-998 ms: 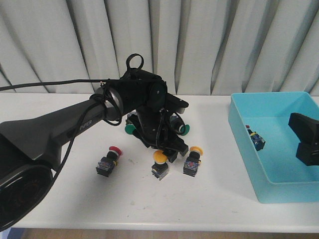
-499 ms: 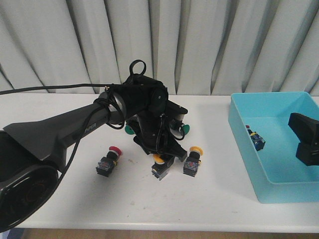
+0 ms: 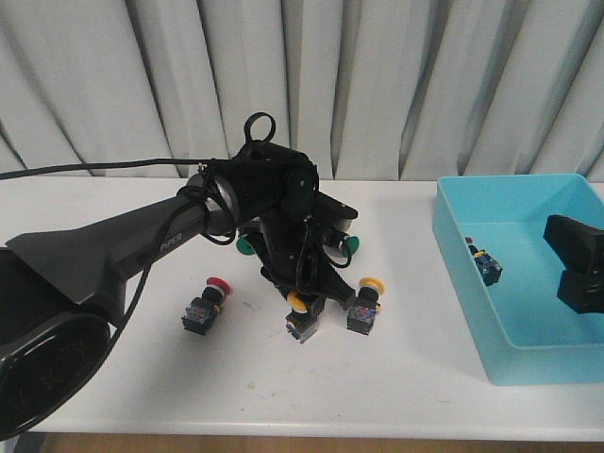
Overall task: Pick red and yellow buttons and place in box
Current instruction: 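Lift the yellow button and pass it to the right gripper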
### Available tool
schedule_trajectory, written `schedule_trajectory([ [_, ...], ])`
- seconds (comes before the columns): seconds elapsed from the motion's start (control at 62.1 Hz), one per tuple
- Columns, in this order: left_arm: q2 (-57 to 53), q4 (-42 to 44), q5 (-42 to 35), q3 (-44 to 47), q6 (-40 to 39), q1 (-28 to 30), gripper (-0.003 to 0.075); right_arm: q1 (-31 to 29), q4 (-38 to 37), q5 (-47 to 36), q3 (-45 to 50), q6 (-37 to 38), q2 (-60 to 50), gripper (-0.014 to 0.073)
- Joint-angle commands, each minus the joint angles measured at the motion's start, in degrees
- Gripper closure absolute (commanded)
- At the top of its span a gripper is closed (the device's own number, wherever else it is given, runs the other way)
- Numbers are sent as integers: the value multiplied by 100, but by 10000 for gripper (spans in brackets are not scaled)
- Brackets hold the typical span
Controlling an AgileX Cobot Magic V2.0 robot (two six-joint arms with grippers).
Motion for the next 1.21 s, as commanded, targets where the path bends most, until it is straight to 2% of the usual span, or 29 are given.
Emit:
schedule_trajectory([
  [0.0,-402,-111,12,-152,7,-16,729,12,-15,-401,-161,-29,190,101],
  [0.145,-654,-236,25,-152,139,-16,728,12,-10,-490,-161,-29,586,101],
  [0.306,-1208,-858,-124,-152,512,-16,728,44,208,-605,-161,-29,1060,101],
  [0.402,-1569,-1353,-407,-152,697,-16,728,420,281,-713,-161,-245,1306,101],
  [0.499,-1854,-1844,-607,-152,867,-16,728,1039,275,-833,-174,-777,1506,101],
  [0.676,-2106,-2635,-482,-158,901,-16,728,1835,235,-1108,-174,-1771,1767,101],
  [1.191,-2283,-3920,54,-158,905,-19,728,1879,218,-1273,-174,-1987,1854,101],
])
